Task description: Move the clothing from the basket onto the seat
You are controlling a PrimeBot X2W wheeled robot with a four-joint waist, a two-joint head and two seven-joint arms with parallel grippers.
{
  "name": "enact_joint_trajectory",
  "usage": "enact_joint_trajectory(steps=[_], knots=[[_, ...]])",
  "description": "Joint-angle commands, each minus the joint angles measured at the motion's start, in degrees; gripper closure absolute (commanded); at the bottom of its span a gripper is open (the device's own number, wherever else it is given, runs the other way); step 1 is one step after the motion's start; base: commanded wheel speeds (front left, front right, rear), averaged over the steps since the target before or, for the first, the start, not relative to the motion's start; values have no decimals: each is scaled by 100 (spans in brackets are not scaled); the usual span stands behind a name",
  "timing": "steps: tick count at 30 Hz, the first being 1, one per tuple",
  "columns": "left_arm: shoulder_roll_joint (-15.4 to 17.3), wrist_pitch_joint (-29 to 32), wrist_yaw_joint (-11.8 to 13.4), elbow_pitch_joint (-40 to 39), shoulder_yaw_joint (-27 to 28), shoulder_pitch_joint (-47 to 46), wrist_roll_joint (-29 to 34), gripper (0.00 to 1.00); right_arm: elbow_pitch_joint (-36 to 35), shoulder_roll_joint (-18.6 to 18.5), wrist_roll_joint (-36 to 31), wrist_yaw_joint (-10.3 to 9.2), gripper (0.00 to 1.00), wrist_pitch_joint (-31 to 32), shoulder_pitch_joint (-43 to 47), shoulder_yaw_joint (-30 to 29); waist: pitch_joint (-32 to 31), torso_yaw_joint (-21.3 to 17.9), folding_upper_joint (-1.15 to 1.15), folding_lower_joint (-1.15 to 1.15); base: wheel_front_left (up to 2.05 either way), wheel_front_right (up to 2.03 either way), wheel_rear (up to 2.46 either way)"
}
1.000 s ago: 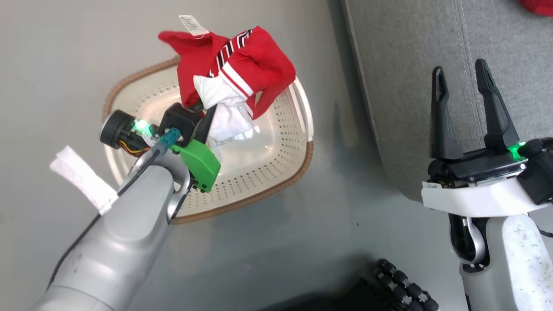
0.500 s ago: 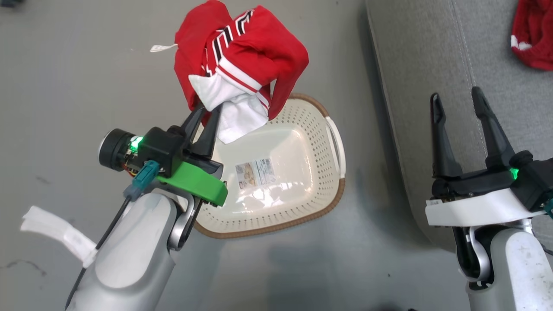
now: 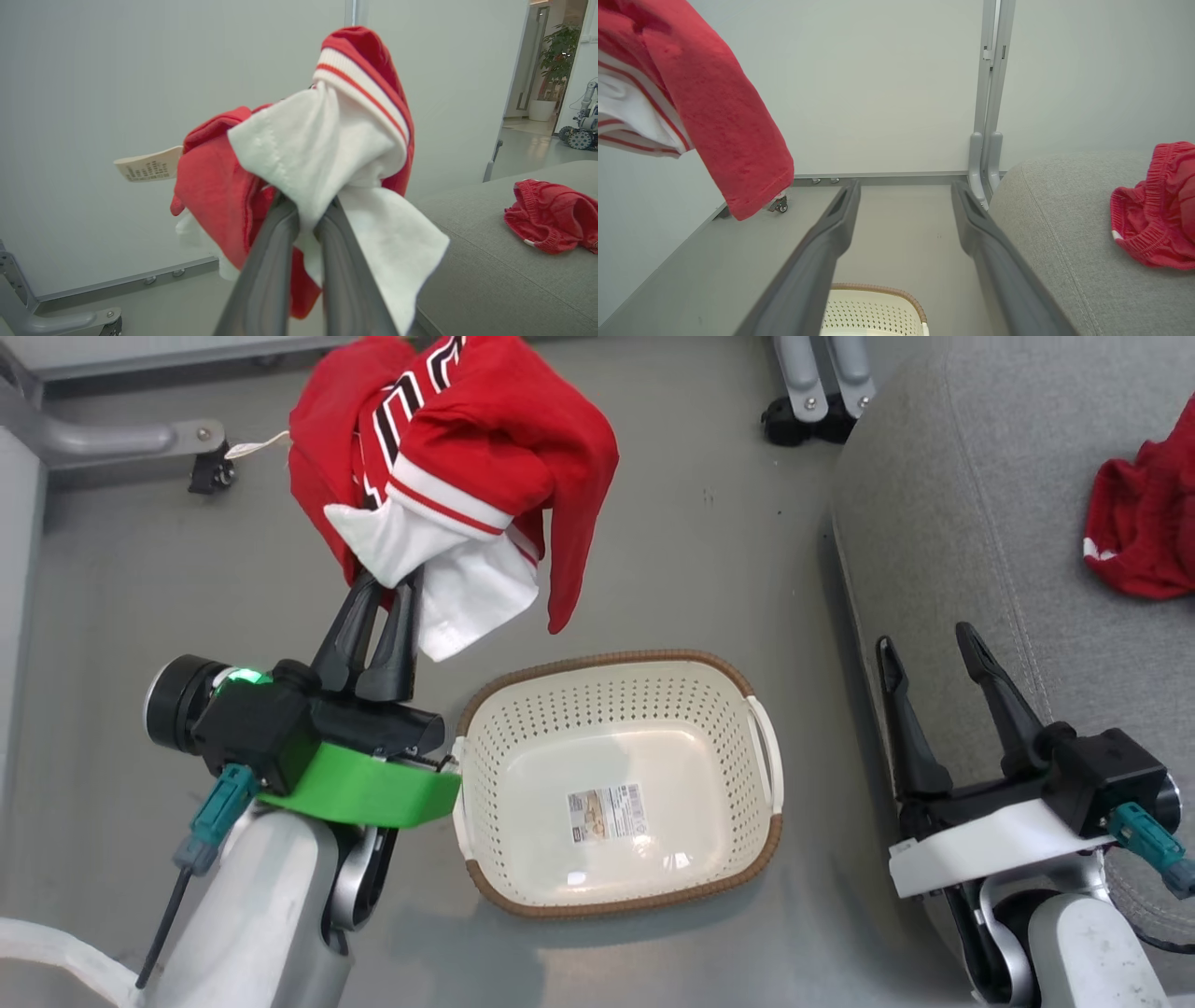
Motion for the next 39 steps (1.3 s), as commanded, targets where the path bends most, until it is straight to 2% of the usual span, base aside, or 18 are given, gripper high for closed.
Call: enact_joint_trajectory(steps=[1,18,39], knots=[[51,0,-21,-94,49,180,-30,100,21,-11,32,-2,0,33,126,32,-519,148,0,1,0,0,0],[167,392,126,-904,-168,1431,-315,100,-113,-11,182,-2,0,342,990,173,-1558,40,0,1,0,0,0],[273,666,175,-1269,-334,1702,-443,100,-138,-11,321,-2,0,375,1148,211,-1678,140,0,1,0,0,0]])
